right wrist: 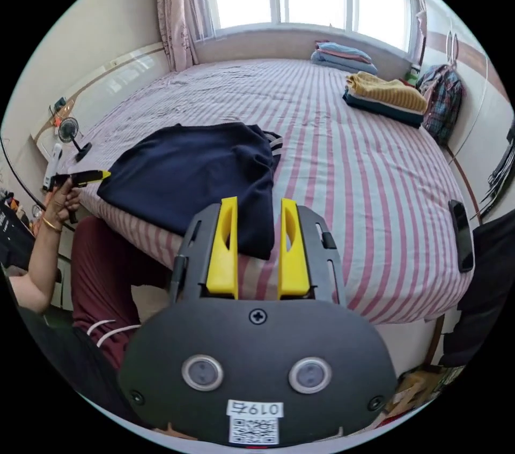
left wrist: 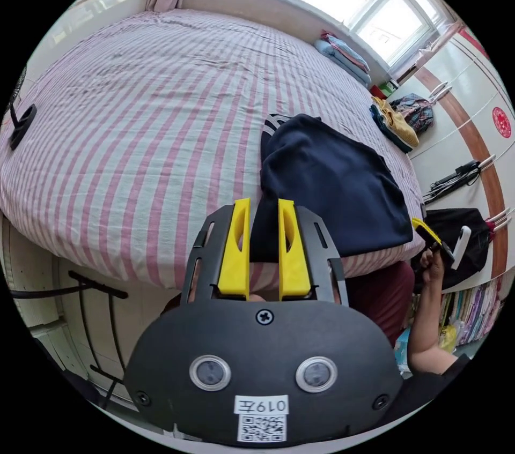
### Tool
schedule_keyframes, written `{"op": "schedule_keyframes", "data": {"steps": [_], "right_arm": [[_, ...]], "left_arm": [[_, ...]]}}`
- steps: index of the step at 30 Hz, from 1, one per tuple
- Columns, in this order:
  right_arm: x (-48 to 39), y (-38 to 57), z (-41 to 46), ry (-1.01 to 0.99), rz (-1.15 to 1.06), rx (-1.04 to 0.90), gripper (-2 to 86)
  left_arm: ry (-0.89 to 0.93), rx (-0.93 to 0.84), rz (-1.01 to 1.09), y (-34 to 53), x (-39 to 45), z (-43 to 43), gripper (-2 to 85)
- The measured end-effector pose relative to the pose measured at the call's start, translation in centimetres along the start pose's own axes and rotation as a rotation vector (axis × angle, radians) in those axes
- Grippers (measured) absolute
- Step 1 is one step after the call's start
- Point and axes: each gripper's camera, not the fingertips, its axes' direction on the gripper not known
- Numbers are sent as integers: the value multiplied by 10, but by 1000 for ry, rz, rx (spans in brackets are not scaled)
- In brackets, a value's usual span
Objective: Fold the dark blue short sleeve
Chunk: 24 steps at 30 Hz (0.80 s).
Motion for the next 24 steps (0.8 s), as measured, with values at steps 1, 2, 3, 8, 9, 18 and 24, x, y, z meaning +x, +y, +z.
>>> {"op": "schedule_keyframes", "data": {"steps": [1, 2, 3, 8, 9, 18, 24], "right_arm": [[13, -1, 6, -53, 39, -9, 89], [18, -1, 9, -71, 55, -12, 78], [25, 0, 14, -102, 68, -18, 55], [33, 5, 22, -91, 76, -27, 8], [35, 5, 24, -82, 80, -37, 6], [45, -6, 21, -59, 79, -33, 76], [42, -44, 32, -49, 61, -41, 120]], "left_arm": [[37, -3, -23, -1, -5, 3, 53], [63, -5, -42, -2, -10, 6, 42], [70, -4, -53, -2, -12, 7, 39], [78, -11, -66, -5, -19, 13, 24], [75, -16, -66, -5, -20, 13, 23], [122, -12, -55, -12, -26, 8, 56], [148, 42, -22, -32, -7, 3, 66]]}}
